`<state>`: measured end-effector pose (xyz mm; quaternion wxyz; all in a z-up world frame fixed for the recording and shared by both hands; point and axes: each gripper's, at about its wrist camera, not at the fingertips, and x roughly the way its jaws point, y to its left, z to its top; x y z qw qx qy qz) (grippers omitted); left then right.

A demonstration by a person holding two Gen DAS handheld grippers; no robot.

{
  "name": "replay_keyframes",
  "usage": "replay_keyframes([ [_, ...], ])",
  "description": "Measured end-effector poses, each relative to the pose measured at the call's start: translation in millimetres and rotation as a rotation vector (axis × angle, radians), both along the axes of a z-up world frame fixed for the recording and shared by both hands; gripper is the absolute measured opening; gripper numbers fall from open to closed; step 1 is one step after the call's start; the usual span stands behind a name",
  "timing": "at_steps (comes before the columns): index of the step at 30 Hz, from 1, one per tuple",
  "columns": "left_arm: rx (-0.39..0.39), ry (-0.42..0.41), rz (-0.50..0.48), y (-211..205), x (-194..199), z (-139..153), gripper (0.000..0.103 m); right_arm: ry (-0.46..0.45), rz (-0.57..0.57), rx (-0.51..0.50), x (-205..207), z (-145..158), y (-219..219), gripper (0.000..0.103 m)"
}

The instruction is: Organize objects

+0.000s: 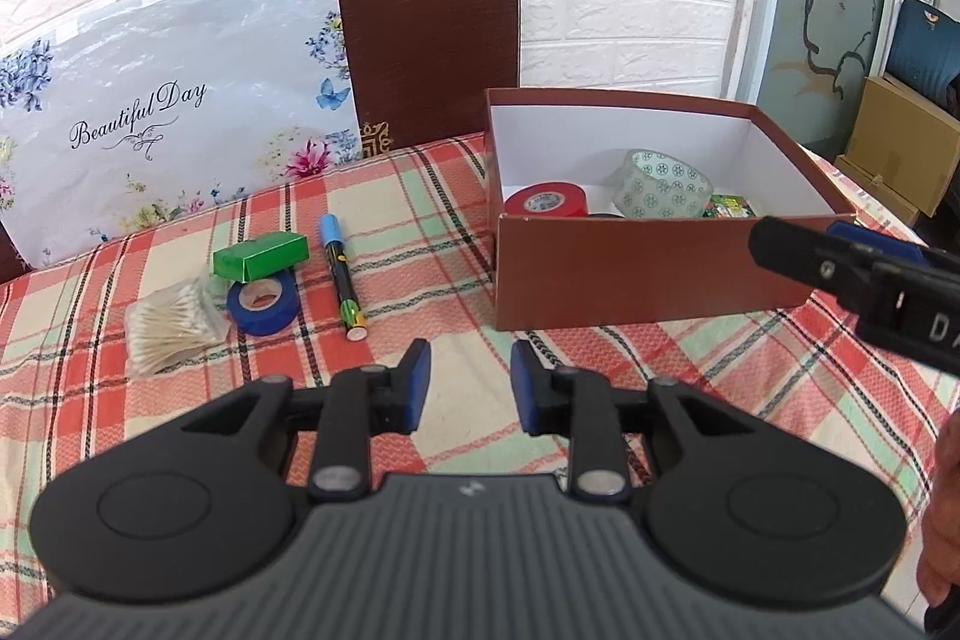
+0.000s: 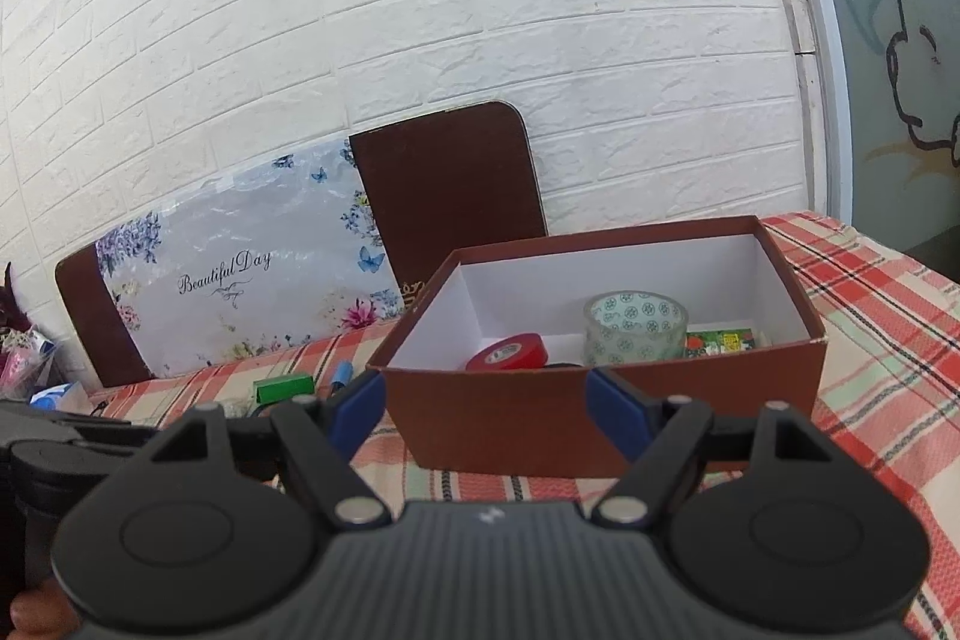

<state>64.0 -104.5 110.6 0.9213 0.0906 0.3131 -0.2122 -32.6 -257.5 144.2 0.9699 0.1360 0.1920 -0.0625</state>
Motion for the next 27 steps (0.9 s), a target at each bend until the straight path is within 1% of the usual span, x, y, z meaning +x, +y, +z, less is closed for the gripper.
replay_keyframes([
  [5,0.012,-0.021,0.02,-0.2,-9.8,1.2,0.045,-0.003,0.002,0.009,-9.5,1.2,1.1,0.076],
  [7,0.02,-0.023,0.033,0.7,-13.3,0.2,0.054,-0.004,0.003,0.011,-14.2,-0.3,2.6,0.076],
  [12,0.039,-0.033,0.059,1.0,-27.5,-2.0,0.059,-0.01,0.0,0.027,-29.7,-3.2,5.1,0.076],
  [15,0.032,-0.036,0.067,1.5,-35.3,-2.5,0.064,-0.021,-0.004,0.033,-41.7,-1.7,8.2,0.076],
  [20,0.042,-0.048,0.071,0.0,-46.2,-4.3,0.069,-0.035,-0.009,0.037,-56.1,0.6,9.2,0.076],
  [22,0.039,-0.051,0.074,-0.2,-48.2,-3.5,0.072,-0.036,-0.008,0.039,-57.7,1.2,10.1,0.077],
  [27,0.038,-0.044,0.082,-1.1,-42.7,-4.5,0.073,-0.043,-0.007,0.042,-49.7,2.2,7.9,0.077],
])
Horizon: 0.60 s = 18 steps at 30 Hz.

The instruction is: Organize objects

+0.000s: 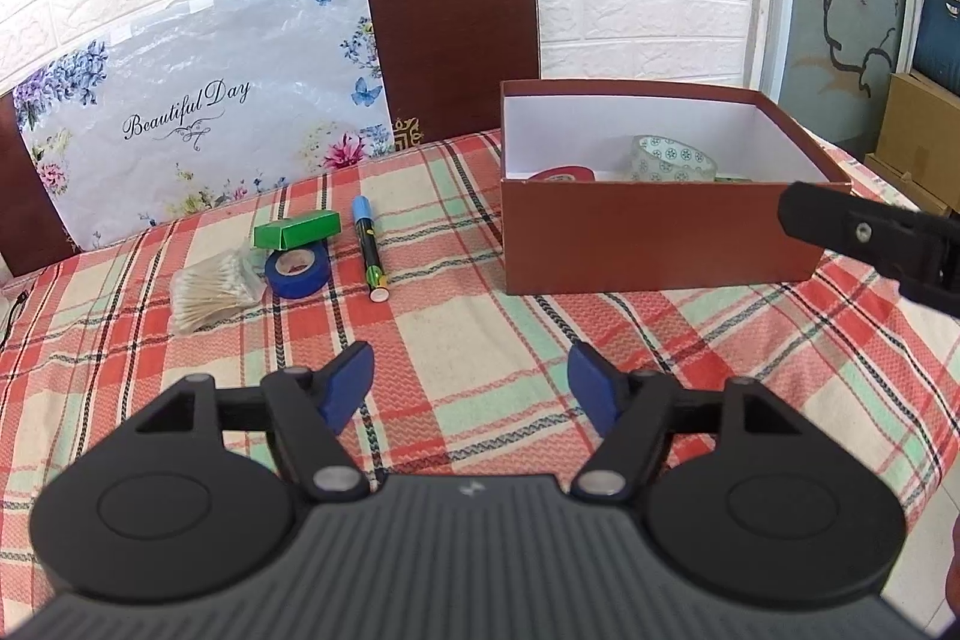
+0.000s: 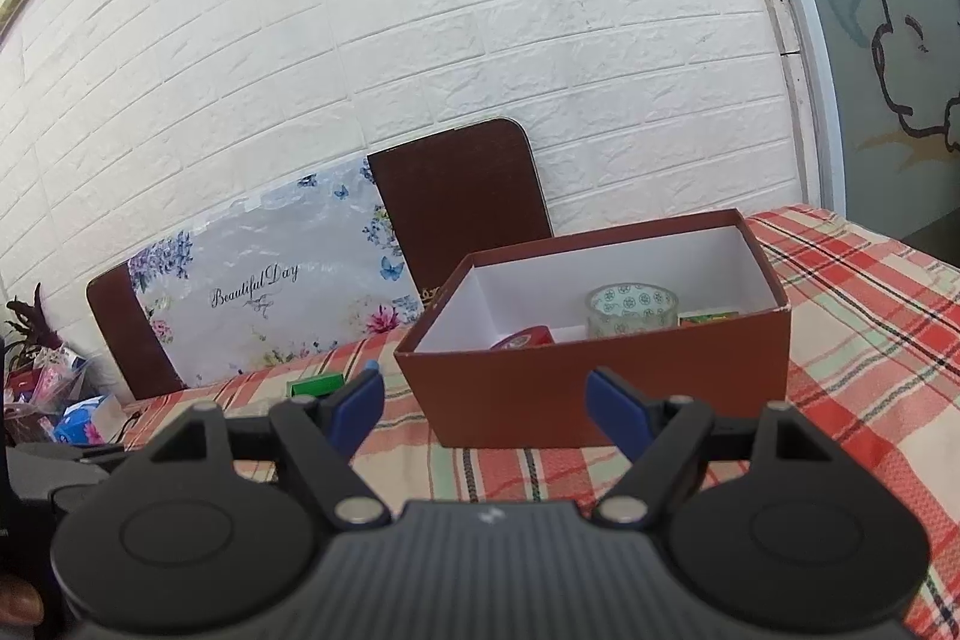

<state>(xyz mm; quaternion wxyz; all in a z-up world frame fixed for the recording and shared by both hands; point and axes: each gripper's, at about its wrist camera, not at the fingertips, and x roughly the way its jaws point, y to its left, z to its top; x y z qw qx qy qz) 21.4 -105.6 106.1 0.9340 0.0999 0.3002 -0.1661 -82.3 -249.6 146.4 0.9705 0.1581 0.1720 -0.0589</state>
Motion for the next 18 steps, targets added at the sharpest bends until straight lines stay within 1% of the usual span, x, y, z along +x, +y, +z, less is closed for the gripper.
replay_keyframes([
  [4,0.0,0.01,0.002,1.1,7.1,-6.4,0.073,0.009,0.01,0.001,11.3,-5.4,0.0,0.077],
  [7,-0.009,0.032,0.002,1.7,14.1,-11.9,0.073,0.022,0.008,-0.003,18.0,-12.4,-0.7,0.077],
  [15,-0.005,0.058,0.011,5.1,24.9,-22.4,0.074,0.072,0.016,0.011,33.1,-27.6,-0.2,0.077],
  [18,-0.009,0.068,0.017,8.6,28.5,-25.0,0.074,0.08,0.021,-0.003,34.4,-29.3,4.4,0.077],
])
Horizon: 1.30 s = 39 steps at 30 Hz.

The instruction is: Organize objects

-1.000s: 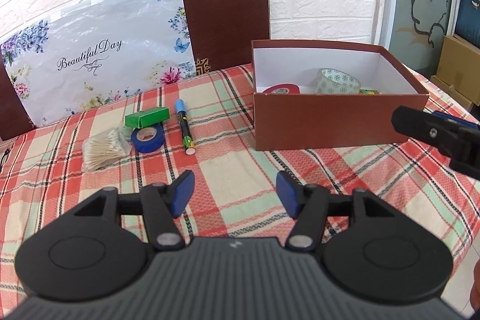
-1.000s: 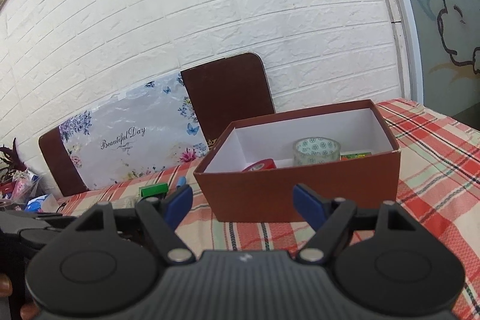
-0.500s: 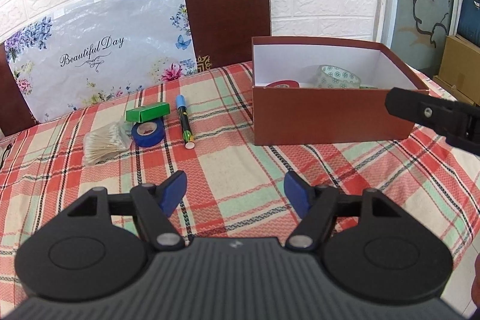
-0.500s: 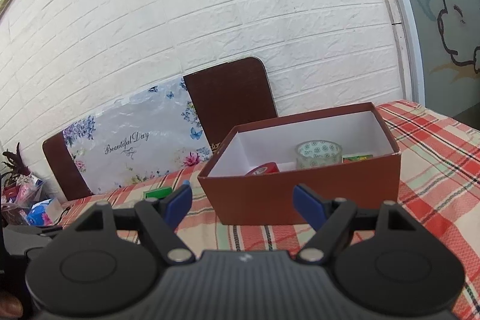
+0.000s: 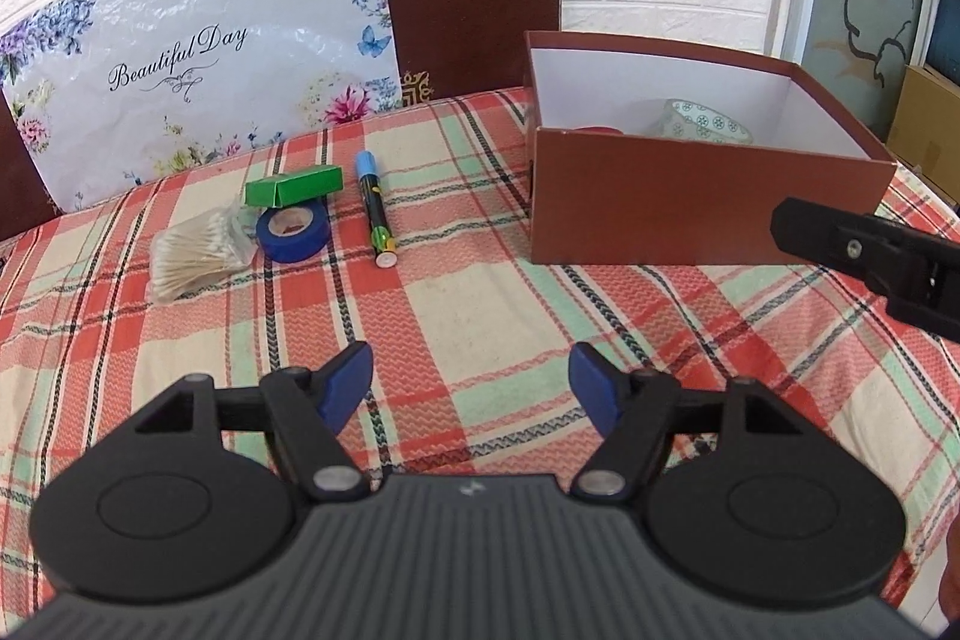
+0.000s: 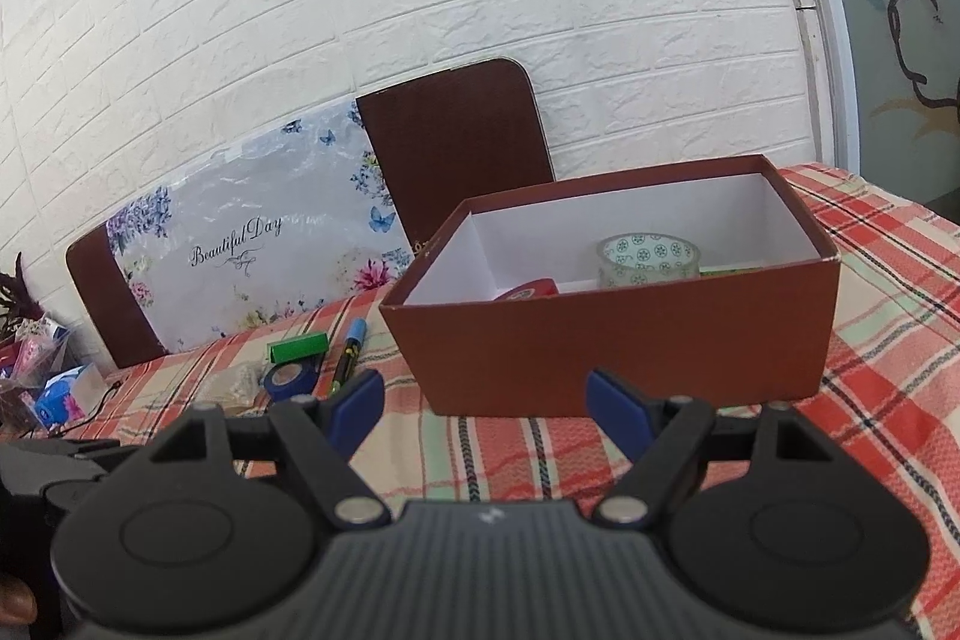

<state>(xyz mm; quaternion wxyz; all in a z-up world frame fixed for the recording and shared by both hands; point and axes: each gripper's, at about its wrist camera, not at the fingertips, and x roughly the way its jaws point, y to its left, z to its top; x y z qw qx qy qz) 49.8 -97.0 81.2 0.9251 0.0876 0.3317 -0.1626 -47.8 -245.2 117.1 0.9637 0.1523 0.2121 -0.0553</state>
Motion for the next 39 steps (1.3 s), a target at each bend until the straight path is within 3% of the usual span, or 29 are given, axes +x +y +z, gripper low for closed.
replay_keyframes([
  [5,0.001,0.02,0.007,4.2,9.8,-7.5,0.074,0.023,0.01,-0.013,4.4,-6.0,2.7,0.075],
  [11,-0.044,0.021,0.065,33.9,27.1,-17.3,0.074,0.088,0.114,-0.006,33.8,-20.7,12.8,0.05],
  [18,-0.074,-0.008,0.273,100.3,53.3,-25.1,0.074,0.143,0.302,-0.082,89.6,-34.2,64.7,0.028],
  [23,-0.131,0.009,0.351,132.6,67.2,-27.9,0.074,0.19,0.353,-0.164,164.3,-49.8,107.9,0.028],
  [28,-0.154,0.034,0.344,140.6,70.4,-32.4,0.074,0.245,0.273,-0.235,232.2,-80.1,117.7,0.029],
  [29,-0.156,0.038,0.336,141.1,71.4,-33.3,0.074,0.223,0.274,-0.215,234.5,-81.3,113.0,0.02],
  [30,-0.16,0.043,0.327,140.8,72.0,-33.8,0.074,0.227,0.283,-0.21,235.7,-81.2,111.7,0.018],
  [34,-0.214,0.088,0.266,134.0,74.7,-34.4,0.073,0.242,0.328,-0.167,207.8,-78.9,104.4,0.018],
  [39,-0.284,0.195,0.145,105.8,70.4,-40.7,0.073,0.266,0.375,0.041,131.2,-81.5,74.6,0.018],
])
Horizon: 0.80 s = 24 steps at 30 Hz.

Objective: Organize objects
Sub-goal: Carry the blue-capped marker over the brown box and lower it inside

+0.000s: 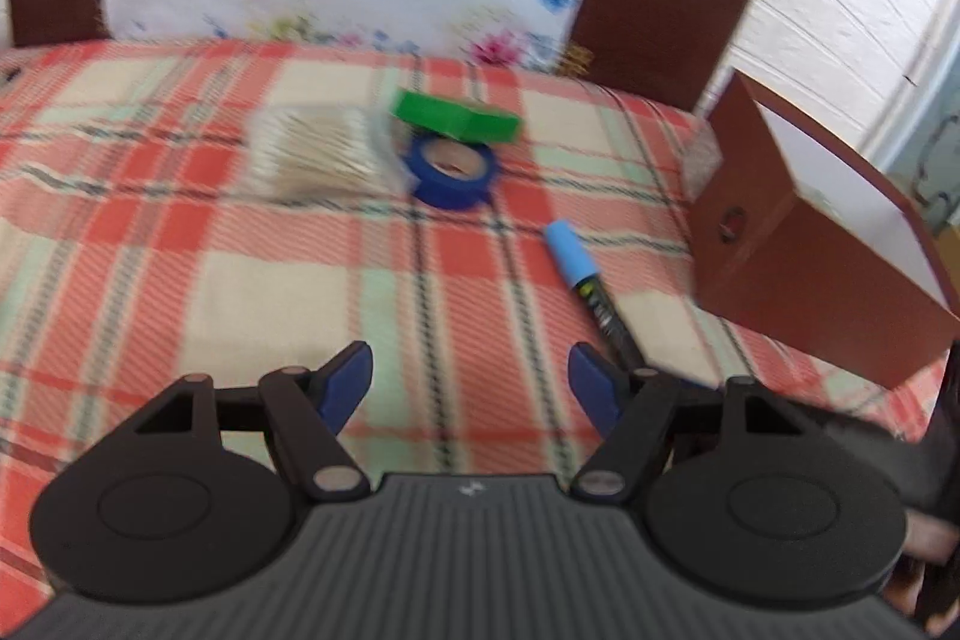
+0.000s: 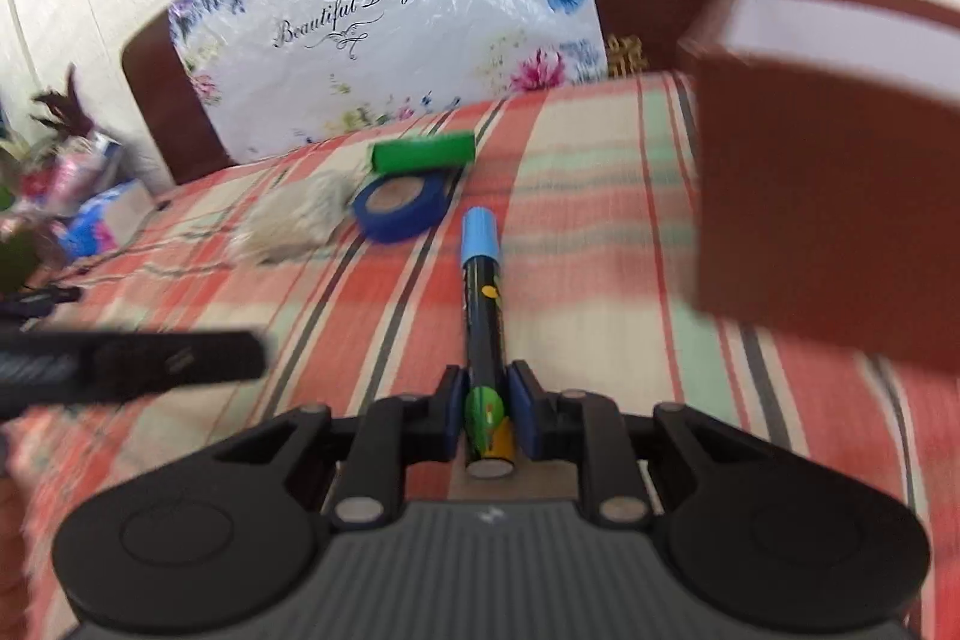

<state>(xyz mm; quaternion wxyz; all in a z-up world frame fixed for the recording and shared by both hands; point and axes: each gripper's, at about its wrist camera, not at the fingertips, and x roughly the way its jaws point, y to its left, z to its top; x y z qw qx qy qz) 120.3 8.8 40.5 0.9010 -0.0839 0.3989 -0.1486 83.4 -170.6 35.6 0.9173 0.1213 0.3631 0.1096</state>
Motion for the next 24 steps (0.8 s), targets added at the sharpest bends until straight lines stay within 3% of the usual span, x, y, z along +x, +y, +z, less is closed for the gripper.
replay_keyframes([
  [5,-0.099,0.117,-0.096,-31.4,-1.0,-12.6,0.072,0.043,-0.018,0.22,-47.3,-8.4,-28.8,0.018],
  [8,-0.082,0.121,-0.101,-50.3,-5.8,-15.7,0.068,0.054,-0.012,0.294,-53.3,-12.6,-36.9,0.018],
  [10,-0.055,0.123,-0.132,-62.9,-5.5,-17.2,0.031,0.046,-0.004,0.316,-55.7,-12.2,-38.4,0.018],
  [12,-0.074,0.121,-0.138,-69.7,-4.7,-13.9,0.029,0.031,0.011,0.313,-59.2,-9.5,-37.9,0.018],
  [16,-0.008,-0.066,-0.22,-103.6,-13.2,32.6,0.025,-0.085,-0.008,0.239,-66.0,14.0,-47.3,0.018],
  [19,-0.027,-0.182,-0.288,-130.5,-6.7,76.1,0.023,-0.228,-0.059,0.182,-66.6,48.6,-63.6,0.018],
  [21,-0.032,-0.233,-0.324,-151.3,4.3,100.0,0.023,-0.317,-0.107,0.142,-60.9,73.1,-78.2,0.018],
  [24,-0.015,-0.275,-0.363,-182.7,28.2,115.1,0.023,-0.382,-0.175,0.113,-41.4,95.5,-100.7,0.018],
])
